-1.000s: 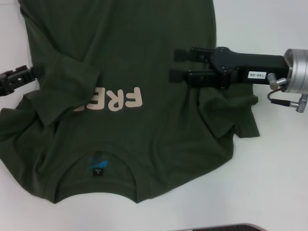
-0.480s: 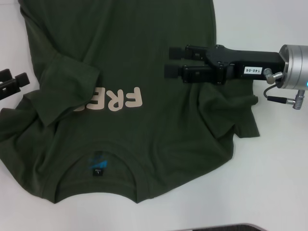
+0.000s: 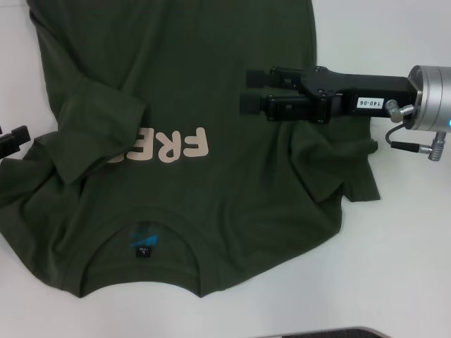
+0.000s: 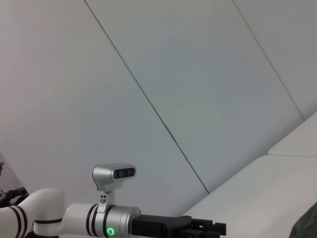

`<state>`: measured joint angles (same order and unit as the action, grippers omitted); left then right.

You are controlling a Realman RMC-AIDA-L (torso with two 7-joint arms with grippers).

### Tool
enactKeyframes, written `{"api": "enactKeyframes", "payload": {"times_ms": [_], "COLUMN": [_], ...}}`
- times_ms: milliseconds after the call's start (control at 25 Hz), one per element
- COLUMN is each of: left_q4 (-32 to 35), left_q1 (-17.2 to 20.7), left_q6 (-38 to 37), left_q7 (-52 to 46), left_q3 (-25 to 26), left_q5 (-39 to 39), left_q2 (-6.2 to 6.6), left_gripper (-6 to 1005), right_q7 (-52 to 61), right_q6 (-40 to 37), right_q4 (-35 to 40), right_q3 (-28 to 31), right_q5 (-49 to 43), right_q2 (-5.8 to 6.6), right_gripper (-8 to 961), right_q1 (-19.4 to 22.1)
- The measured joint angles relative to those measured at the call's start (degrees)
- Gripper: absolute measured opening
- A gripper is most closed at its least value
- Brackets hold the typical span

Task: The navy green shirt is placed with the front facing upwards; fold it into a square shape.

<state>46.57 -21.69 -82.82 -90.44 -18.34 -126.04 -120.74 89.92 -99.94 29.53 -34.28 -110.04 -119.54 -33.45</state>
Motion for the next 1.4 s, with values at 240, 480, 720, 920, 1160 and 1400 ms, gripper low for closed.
{"api": "enactKeyframes", "payload": {"times_ms": [240, 480, 720, 920, 1160, 1400], "left_q4": [-0.01, -0.05, 0.45, 0.41, -0.02, -0.54], "left_q1": [0.46, 0.46, 0.76, 0.73, -0.37, -0.95], "left_q6": [-0.8, -7.12, -13.4, -14.39, -11.9, -8.41], "left_q7": [0.02, -0.32, -3.04, -7.43, -12.33, -15.31], "left_q3": [-0.33, -0.19, -0.1, -0.38, -1.05, -4.41], "left_q5": [-0.03, 0.22, -0.47, -3.26, -5.76, -6.36], "left_q2": [-0.33, -0.35, 0.02, 0.06, -0.17, -0.22], "left_gripper": [687, 687, 683, 678, 674, 674], "right_q7": [0.0, 0.0, 0.0, -0.18, -0.34, -0.31], "right_q6": [0.0, 0.01, 0.13, 0.3, 0.3, 0.22], "right_q4": [0.0, 0.0, 0.0, 0.0, 0.0, 0.02], "right_q3": [0.0, -0.1, -0.25, -0.2, -0.06, 0.03], "right_q5": [0.0, 0.0, 0.0, 0.0, -0.01, 0.0], "right_q2": [0.0, 0.0, 0.0, 0.0, 0.07, 0.29], "right_gripper": [914, 914, 914, 914, 914, 914], "right_q1": [0.04, 0.05, 0.14, 0.55, 0.91, 1.29]}}
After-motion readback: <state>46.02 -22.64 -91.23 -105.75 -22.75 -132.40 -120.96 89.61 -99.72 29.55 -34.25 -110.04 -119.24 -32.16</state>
